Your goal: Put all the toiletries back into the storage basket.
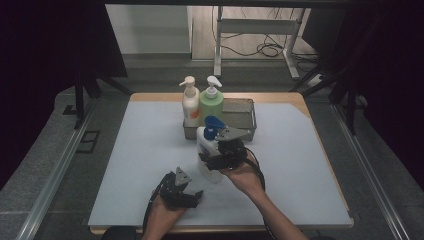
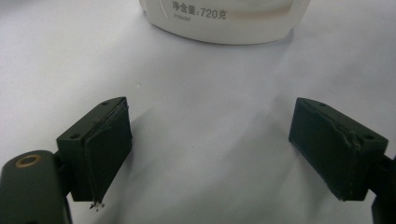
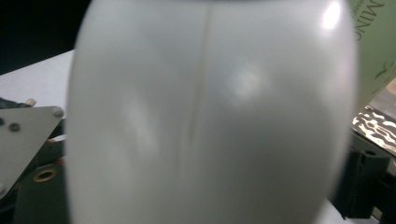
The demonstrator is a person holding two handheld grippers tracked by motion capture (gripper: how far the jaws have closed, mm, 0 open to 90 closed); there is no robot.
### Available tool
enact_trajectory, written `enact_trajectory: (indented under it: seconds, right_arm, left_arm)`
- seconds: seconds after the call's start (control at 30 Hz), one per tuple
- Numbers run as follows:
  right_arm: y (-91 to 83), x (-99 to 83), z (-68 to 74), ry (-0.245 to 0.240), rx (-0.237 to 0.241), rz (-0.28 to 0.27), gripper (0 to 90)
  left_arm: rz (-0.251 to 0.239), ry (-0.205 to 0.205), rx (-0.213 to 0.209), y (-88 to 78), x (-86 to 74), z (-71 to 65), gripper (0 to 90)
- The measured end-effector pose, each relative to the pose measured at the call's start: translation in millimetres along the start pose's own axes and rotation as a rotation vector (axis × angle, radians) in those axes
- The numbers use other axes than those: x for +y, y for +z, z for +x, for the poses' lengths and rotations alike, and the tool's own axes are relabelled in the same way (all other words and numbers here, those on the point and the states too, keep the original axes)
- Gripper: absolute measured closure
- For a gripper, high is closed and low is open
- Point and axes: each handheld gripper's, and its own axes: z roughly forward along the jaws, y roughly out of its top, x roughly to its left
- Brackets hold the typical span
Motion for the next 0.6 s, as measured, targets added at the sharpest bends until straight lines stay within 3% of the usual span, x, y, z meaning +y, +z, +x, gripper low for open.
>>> enact_trajectory:
  seconds: [0.1, 0.23, 0.6]
  right_arm:
    - [2.6, 2.3, 1.2, 0.000, -0.005, -0.005, 20.5]
    - [3.2, 4.1, 3.2, -0.031, 0.016, 0.004, 34.1]
    - [-0.6, 6.8, -1.5, -0.031, 0.032, 0.035, 36.3]
  left_arm:
    - [0.001, 0.001, 0.000, 0.0, 0.0, 0.0, 13.0]
    - [0.001, 0.001, 0.000, -0.1, 0.0, 0.0, 13.0]
    - [0.001, 0.001, 0.002, -0.1, 0.0, -0.1, 13.0]
